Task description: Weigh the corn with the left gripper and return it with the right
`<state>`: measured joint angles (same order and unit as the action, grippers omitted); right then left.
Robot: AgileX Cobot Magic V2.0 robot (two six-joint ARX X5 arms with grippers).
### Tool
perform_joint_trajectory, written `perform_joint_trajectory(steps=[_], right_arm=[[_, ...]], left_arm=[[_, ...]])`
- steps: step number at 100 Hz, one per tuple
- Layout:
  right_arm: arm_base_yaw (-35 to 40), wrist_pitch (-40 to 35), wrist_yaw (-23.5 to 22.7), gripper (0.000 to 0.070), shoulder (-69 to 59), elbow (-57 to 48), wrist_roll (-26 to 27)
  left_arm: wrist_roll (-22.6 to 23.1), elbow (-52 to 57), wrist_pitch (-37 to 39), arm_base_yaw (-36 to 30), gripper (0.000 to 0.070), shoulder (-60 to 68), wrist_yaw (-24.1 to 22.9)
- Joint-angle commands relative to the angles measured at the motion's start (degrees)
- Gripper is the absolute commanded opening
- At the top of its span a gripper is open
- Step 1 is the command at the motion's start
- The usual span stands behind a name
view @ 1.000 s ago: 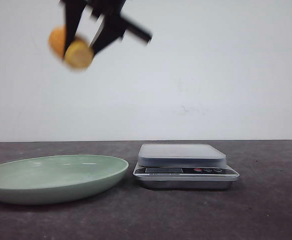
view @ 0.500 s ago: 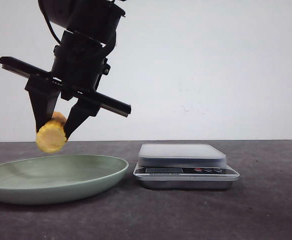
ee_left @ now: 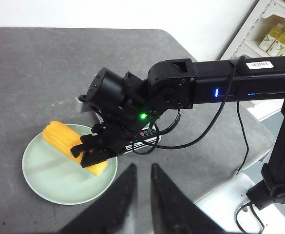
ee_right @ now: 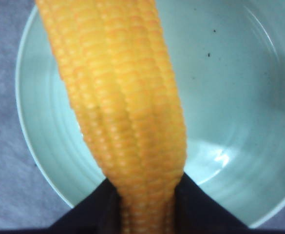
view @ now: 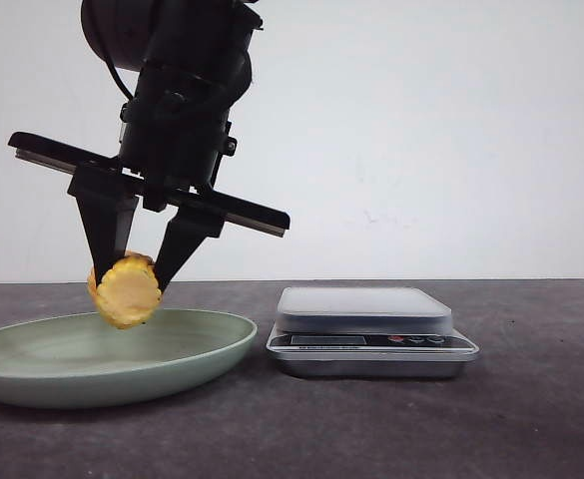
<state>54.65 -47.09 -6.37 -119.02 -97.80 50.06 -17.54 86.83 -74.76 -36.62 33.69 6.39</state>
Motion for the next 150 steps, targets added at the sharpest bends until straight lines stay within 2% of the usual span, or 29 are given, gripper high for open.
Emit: perform_joint_trajectory(steps=[1,9,14,24,36,44,64,72,75,85,88,103,119,136,143,150], right_arm=[[0.6,-0.6,-1.1,0.0074,-1.4,-1.4,-2.6],[0.6,-1.5,-2.6,0.0258,-1.4,-1.4,-4.1],[0.6,-1.6,-3.2,0.0321,-1.4,-1.4,-5.4],[0.7,-1.6,-4.3,0.0324,-1.3,-1.4,-7.3],[0.7,-1.8,-3.8,0.0338,0.4,-1.4,-8.3],[0.6,-1.5,-1.8,0.0371,2.6,-1.7,-10.0],[0.3,-1.7,2.6,0.0371,10.2,-4.3,-15.7],[0.3,-1.6,5.7,0.0351,15.0,-5.4,-20.2],[0.5,-1.6,7.2,0.0303,17.0,-5.6,-21.7],[2.1,-1.6,13.8,0.005,24.1,-5.8,-26.4],[2.8,-1.8,16.4,0.0,26.4,-5.8,-27.9],[9.2,-2.4,33.2,0.0,37.6,-5.8,-34.6],[19.6,-2.9,50.4,0.0,46.1,-5.6,-39.1],[30.2,-6.2,62.1,0.0006,51.0,-2.7,-40.5],[33.2,-7.1,65.0,0.0006,52.3,-0.5,-40.5],[34.8,-9.2,65.3,0.0006,52.9,0.4,-40.7]], left_arm=[[0.6,1.0,0.6,-0.4,0.0016,0.3,0.3],[0.8,1.0,0.6,-0.4,0.0016,0.3,0.3],[1.4,1.0,0.6,-0.4,0.0016,0.3,0.3],[3.2,1.0,0.6,-0.4,0.0016,0.3,0.3],[3.2,1.0,0.5,-0.4,0.0016,0.3,0.3],[3.2,1.0,0.5,-0.4,0.0016,0.3,0.3],[3.2,1.0,0.3,-0.4,0.0016,0.3,0.2],[3.2,1.0,-0.4,-0.4,0.0016,0.3,0.0],[3.2,1.0,-0.6,-0.4,0.0016,0.3,-0.3],[3.3,1.0,-0.7,-0.4,0.0016,0.3,-1.0],[3.4,1.0,-0.7,-0.4,0.0016,0.3,-1.1],[3.6,1.0,-0.7,-0.4,0.0016,0.3,-3.0],[4.0,1.0,-0.7,-0.4,0.0016,0.3,-6.3],[5.1,0.9,-0.7,-0.4,0.0016,0.3,-7.1],[5.0,0.9,-0.7,-0.4,0.0016,0.3,-7.3],[4.5,0.9,-0.7,-0.4,0.0016,0.3,-7.3]])
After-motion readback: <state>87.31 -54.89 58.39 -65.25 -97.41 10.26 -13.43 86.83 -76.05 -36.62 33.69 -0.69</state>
